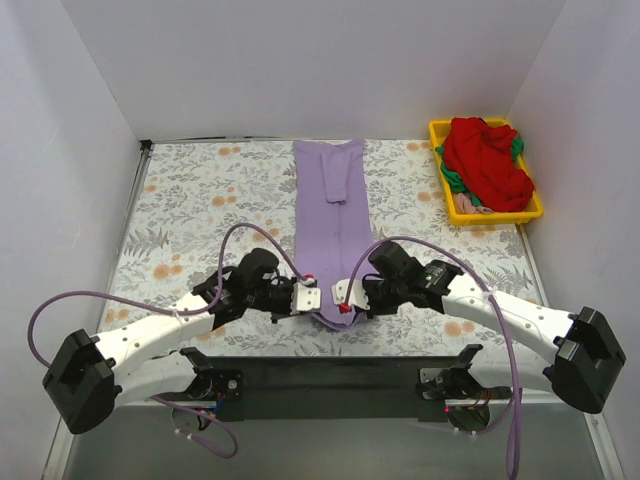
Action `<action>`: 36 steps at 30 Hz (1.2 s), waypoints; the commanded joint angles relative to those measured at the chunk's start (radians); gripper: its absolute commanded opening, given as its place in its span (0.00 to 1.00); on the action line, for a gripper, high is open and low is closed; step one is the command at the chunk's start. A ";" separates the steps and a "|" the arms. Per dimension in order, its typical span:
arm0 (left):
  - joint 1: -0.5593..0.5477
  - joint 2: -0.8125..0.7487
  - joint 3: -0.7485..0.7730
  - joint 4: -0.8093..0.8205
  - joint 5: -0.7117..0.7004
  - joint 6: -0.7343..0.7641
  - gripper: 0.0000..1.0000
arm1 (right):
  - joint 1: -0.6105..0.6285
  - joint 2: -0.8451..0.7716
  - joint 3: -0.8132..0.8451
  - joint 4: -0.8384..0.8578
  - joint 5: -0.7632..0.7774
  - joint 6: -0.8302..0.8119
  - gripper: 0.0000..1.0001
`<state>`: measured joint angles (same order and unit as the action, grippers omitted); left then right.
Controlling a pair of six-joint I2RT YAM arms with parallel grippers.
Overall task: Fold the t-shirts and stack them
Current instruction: Fold the tshirt
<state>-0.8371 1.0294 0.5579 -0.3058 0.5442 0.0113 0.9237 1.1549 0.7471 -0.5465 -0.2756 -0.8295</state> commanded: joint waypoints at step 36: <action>0.474 0.870 0.723 0.229 0.111 0.269 0.00 | -0.479 0.733 0.776 0.079 -0.116 -0.385 0.01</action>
<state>-0.3786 1.8915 1.2377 -0.1013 0.6399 0.2401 0.4553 1.8626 1.4631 -0.4873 -0.3714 -1.1580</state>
